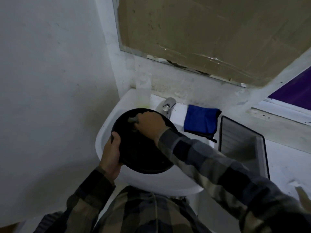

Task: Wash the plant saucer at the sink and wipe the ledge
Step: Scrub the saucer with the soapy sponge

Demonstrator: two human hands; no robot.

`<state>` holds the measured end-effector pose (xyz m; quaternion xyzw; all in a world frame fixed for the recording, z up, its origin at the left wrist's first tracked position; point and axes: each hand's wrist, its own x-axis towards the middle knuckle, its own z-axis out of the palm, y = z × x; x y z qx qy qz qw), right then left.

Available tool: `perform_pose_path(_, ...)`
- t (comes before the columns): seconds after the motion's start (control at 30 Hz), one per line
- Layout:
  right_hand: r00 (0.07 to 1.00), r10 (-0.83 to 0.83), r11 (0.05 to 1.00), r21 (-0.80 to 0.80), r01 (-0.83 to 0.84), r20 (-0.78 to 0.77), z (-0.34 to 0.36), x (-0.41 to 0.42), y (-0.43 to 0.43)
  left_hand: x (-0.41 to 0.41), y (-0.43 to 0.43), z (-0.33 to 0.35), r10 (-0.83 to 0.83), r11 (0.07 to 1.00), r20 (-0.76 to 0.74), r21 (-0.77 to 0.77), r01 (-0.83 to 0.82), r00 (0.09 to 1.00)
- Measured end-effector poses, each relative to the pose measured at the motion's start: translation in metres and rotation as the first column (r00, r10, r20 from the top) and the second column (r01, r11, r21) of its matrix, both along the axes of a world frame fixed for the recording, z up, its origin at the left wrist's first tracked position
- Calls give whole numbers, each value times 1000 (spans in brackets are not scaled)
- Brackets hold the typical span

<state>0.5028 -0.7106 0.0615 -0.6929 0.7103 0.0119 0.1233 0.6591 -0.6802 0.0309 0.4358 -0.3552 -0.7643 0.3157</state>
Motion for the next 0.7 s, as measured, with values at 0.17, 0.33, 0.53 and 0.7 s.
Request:
perform_pose_path(0.17,994,64,989,141,-51,-90,-4,-10,27,2,2,-1,88,996,79,-12,-87,993)
perform_pose_path(0.33,968,140,944,266,-194,209,-13,37,60,1,6,-9,134,991,217,-30,-130,967)
perform_pose_path(0.53,770,-101,966,248,-77,630,-43,26,52,3,2,-19,128,990,336,-103,-98,933)
perform_pose_path(0.7,764,-148,978,-20,207,628,-71,17,43,-12,6,-30,55,999,291,-12,-53,955)
